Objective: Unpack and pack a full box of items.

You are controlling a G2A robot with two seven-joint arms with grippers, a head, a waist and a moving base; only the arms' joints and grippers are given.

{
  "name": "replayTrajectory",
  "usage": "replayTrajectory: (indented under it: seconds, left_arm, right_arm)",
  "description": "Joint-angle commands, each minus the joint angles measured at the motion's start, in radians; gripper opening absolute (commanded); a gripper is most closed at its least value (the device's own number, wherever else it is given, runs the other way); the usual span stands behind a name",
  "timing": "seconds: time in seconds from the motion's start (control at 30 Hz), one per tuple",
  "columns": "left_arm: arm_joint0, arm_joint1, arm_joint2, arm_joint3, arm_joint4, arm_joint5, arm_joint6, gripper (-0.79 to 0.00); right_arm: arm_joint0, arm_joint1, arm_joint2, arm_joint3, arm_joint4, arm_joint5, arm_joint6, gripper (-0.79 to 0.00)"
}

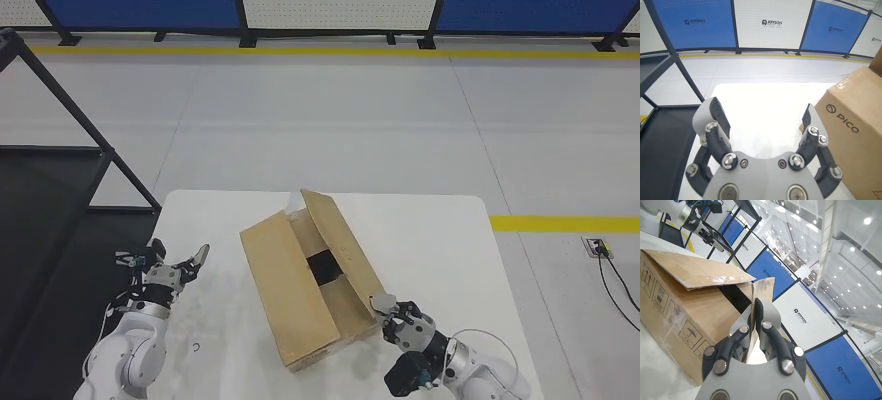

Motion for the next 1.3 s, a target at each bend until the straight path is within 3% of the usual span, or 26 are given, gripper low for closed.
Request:
replayTrajectory:
  seconds: [0.0,0.23,0.27,0.3,0.33,1.0,1.27]
  left_arm:
    - [-0.008,0.0,0.001,0.008,0.001,-0.001,-0.001,0.0]
    - [-0.026,0.0,0.015,0.026,0.013,-0.01,-0.009,0.0]
    - [-0.028,0.0,0.018,0.027,0.016,-0.011,-0.008,0.0]
    - [-0.029,0.0,0.02,0.028,0.017,-0.011,-0.008,0.0]
    - [-0.03,0.0,0.024,0.028,0.019,-0.01,-0.007,0.0]
    - [-0.087,-0.001,0.05,0.079,0.035,-0.022,-0.012,0.0]
    - [-0.118,0.0,0.082,0.113,0.066,-0.079,0.0,0.0]
  right_arm:
    - [-0.003,0.004,0.009,0.005,0.002,-0.004,-0.017,-0.785]
    - [-0.008,0.018,0.022,0.014,0.005,-0.025,-0.056,-0.785]
    - [-0.008,0.019,0.023,0.014,0.006,-0.025,-0.054,-0.745]
    - [-0.009,0.02,0.023,0.014,0.008,-0.026,-0.049,-0.422]
    - [-0.009,0.021,0.023,0.013,0.009,-0.028,-0.046,0.0]
    - [-0.215,0.063,0.179,-0.066,0.026,0.046,-0.079,0.0]
    - [-0.202,0.066,0.146,-0.017,0.023,0.052,-0.033,0.0]
